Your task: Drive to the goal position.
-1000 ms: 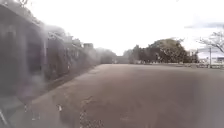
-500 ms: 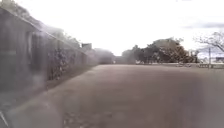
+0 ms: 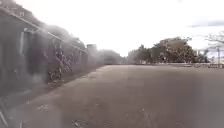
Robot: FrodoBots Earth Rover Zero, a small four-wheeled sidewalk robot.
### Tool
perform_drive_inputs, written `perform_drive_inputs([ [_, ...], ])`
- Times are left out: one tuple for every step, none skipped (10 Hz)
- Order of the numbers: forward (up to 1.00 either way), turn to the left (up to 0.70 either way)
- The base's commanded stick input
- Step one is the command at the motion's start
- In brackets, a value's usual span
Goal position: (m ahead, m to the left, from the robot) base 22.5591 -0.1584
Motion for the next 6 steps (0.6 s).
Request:
perform_drive_inputs([
  [1.00,0.00],
  [1.00,0.00],
  [1.00,0.00],
  [1.00,0.00],
  [1.00,0.00],
  [1.00,0.00],
])
